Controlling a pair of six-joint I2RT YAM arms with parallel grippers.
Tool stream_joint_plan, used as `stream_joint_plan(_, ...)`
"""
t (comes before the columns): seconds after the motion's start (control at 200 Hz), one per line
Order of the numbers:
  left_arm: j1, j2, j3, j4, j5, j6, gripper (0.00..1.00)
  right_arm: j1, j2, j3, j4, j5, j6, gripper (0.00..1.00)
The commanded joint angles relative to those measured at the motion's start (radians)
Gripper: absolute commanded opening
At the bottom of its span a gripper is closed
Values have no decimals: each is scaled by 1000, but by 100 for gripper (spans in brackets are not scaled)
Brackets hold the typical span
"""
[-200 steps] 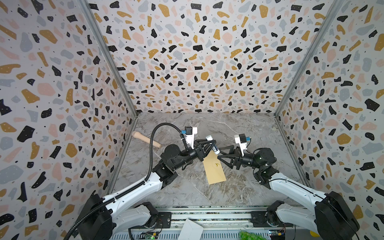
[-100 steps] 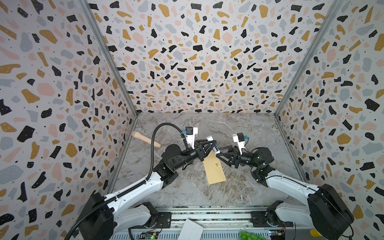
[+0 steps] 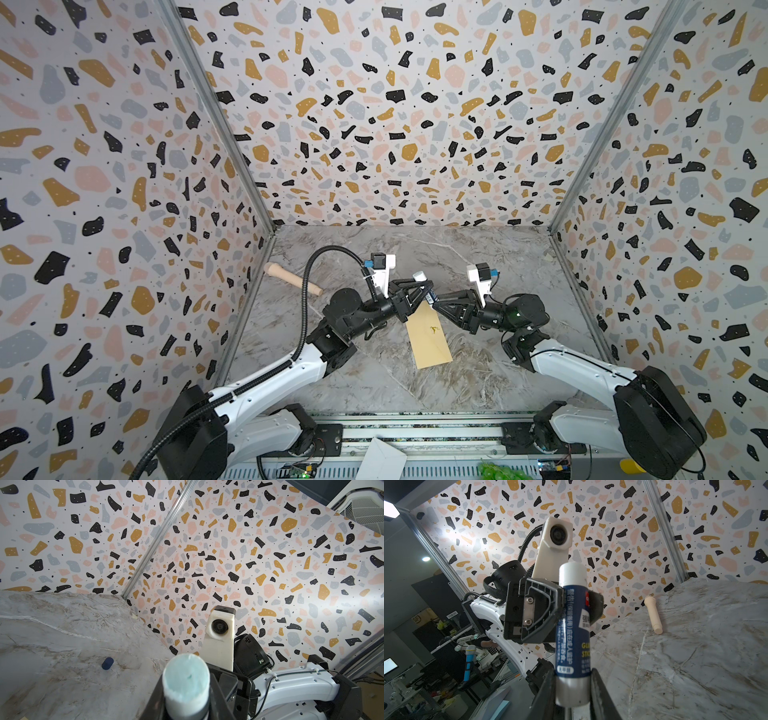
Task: Place the letter into the envelope and seal it
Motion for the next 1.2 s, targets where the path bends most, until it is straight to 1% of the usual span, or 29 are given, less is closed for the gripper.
stream_joint_plan(0.0,-3,4,-6,69,4,9,0,14,-36,58,-104,51,-77,11)
stream_joint_plan(0.065,-3,7,-3,63,0,12,0,39,-73,80,-231,123,-170,8)
stream_joint_plan(0.105,-3,8,-2,54,-7,18,0,65,-102,99,-333,198,-249,6)
stream_joint_plan(0.145,-3,9,0,40,-12,27,0,101,-131,124,-439,302,-333,3)
stream_joint_plan(0.185,-3,11,4,27,-19,34,0,149,-156,153,-542,432,-418,0)
stream_joint_plan(0.26,-3,15,3,16,-27,43,0,256,-182,210,-687,705,-570,0)
stream_joint_plan(0.375,-4,24,6,3,-31,52,0,422,-154,299,-796,1143,-743,0)
stream_joint_plan(0.471,-3,32,8,-1,-33,54,0,543,-85,357,-797,1465,-874,0)
stream_joint_plan(0.506,-3,33,9,0,-34,54,0,584,-47,377,-779,1565,-937,0)
stream_joint_plan(0.571,-3,37,8,0,-36,54,0,646,26,401,-698,1737,-1073,0)
stream_joint_plan(0.591,-3,39,8,-1,-37,53,0,664,51,404,-659,1783,-1123,0)
stream_joint_plan(0.596,-3,38,8,-1,-37,54,0,671,63,407,-639,1806,-1152,0)
stream_joint_plan(0.611,-4,38,9,-1,-36,55,0,679,75,408,-619,1825,-1174,0)
stream_joint_plan(0.661,-4,40,11,-3,-38,55,0,710,136,405,-481,1910,-1313,0)
stream_joint_plan(0.696,-4,40,11,-4,-38,55,0,724,174,400,-385,1950,-1398,0)
stream_joint_plan(0.751,-3,38,10,-7,-40,58,0,739,220,392,-265,1980,-1502,0)
stream_joint_plan(0.786,-4,37,10,-9,-43,60,0,744,239,387,-219,1985,-1533,0)
stream_joint_plan(0.816,-3,35,9,-13,-45,62,0,748,246,384,-207,1980,-1536,0)
stream_joint_plan(0.881,-3,27,8,-18,-50,70,0,749,231,380,-270,1944,-1465,0)
stream_joint_plan(0.941,-3,16,3,-19,-58,85,0,744,184,372,-398,1863,-1335,0)
stream_joint_plan(0.976,-4,5,-1,-20,-60,99,0,733,144,364,-477,1787,-1247,4)
stream_joint_plan(0.996,-3,0,-3,-20,-60,111,0,723,117,358,-526,1728,-1196,7)
stream_joint_plan(1.061,-4,-18,-11,-25,-67,160,0,664,25,329,-655,1481,-1043,22)
stream_joint_plan(1.121,-4,-37,-23,-31,-78,219,0,597,-67,280,-686,1272,-948,36)
stream_joint_plan(1.156,-4,-49,-33,-25,-81,261,0,559,-115,246,-687,1167,-909,45)
stream_joint_plan(1.196,-3,-65,-49,-12,-85,302,0,518,-166,207,-685,1053,-877,53)
